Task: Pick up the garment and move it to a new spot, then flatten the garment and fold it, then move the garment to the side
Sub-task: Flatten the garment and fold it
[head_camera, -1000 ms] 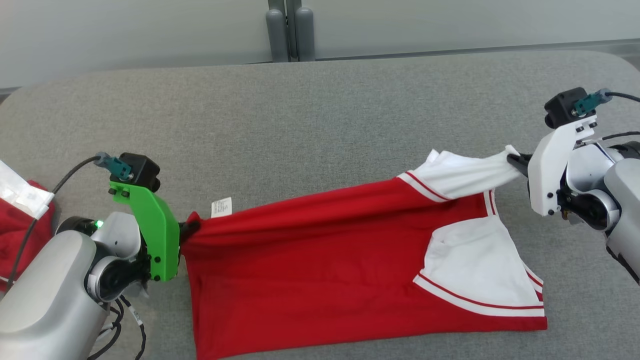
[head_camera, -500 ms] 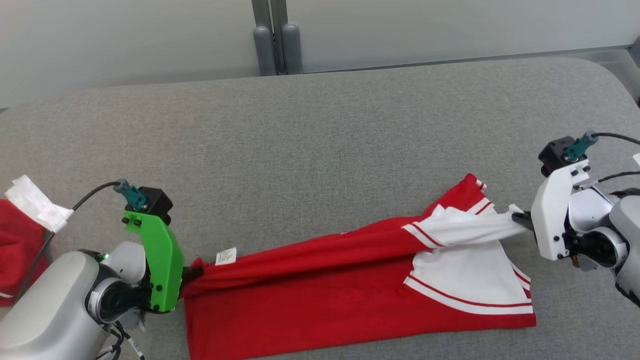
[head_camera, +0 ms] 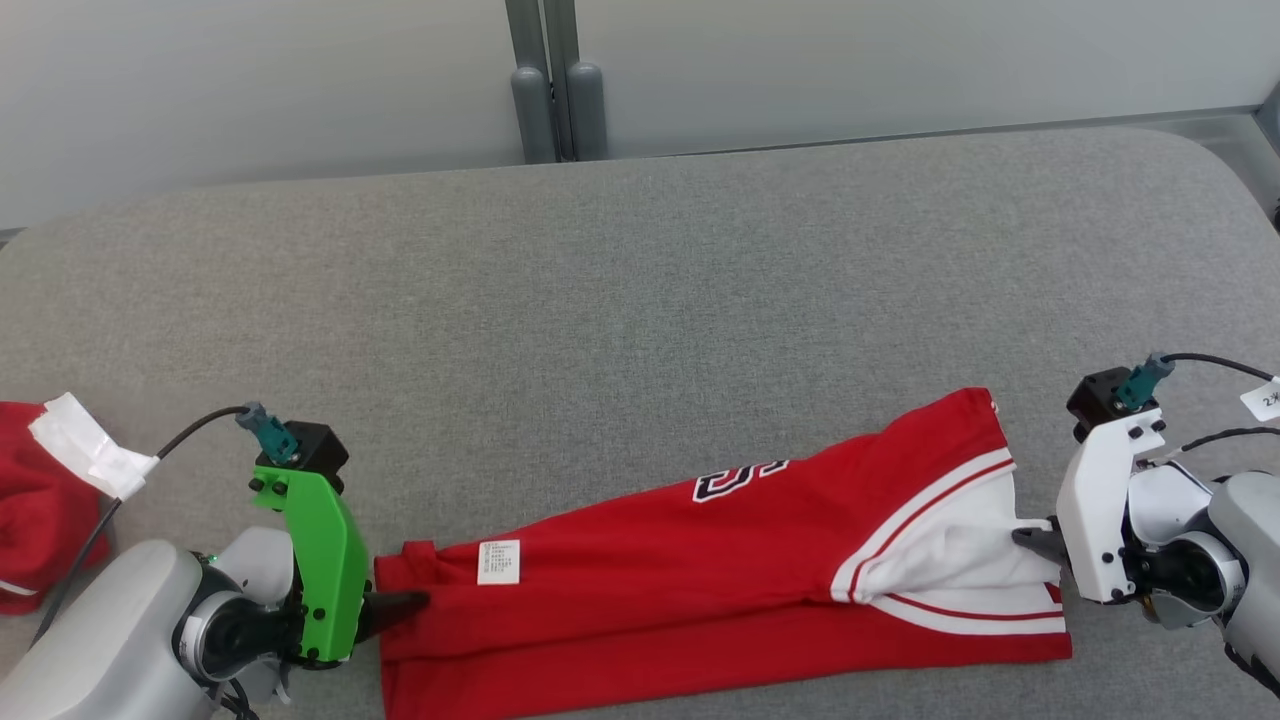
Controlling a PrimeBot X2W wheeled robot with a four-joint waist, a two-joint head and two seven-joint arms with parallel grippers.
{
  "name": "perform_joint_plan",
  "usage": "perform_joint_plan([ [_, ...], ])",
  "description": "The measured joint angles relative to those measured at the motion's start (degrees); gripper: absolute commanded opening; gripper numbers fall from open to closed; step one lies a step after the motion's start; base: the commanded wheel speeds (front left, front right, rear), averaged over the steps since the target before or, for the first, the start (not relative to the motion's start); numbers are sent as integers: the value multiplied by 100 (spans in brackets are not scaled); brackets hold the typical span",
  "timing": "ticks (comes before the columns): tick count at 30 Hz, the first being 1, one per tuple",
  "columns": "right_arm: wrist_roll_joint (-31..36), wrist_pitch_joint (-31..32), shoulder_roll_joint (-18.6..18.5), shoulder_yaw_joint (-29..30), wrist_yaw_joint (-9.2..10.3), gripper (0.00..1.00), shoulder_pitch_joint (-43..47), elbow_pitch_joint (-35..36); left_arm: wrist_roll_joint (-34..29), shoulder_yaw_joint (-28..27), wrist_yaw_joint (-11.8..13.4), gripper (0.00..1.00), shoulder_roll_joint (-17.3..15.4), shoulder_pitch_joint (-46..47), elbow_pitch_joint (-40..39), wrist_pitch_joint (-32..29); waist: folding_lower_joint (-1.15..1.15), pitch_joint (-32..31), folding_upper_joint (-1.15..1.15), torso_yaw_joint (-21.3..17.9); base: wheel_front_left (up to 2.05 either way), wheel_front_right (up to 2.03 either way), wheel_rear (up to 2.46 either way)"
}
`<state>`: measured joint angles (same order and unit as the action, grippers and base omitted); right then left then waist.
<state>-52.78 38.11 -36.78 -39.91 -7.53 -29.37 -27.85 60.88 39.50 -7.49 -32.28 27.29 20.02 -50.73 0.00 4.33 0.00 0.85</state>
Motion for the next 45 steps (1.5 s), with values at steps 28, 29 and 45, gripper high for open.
perform_joint_plan([
  [28, 1703, -4896, 1348, 2762, 4, 100, 1551, 1500, -1747, -1714, 1557, 100, -13, -1592, -2014, 5530, 0, -472, 0, 186, 0, 0, 0],
  [29, 1786, -4959, 1407, 2822, 4, 100, 1618, 1499, -1804, -1733, 1602, 100, 27, -1678, -2040, 5692, 0, -478, 0, 192, 0, 0, 0],
  [45, 2572, -5238, 2190, 3595, 4, 100, 2661, 1337, -2984, -2465, 1768, 100, 1110, -3029, -2295, 6578, 0, -553, 0, 159, 0, 0, 0],
])
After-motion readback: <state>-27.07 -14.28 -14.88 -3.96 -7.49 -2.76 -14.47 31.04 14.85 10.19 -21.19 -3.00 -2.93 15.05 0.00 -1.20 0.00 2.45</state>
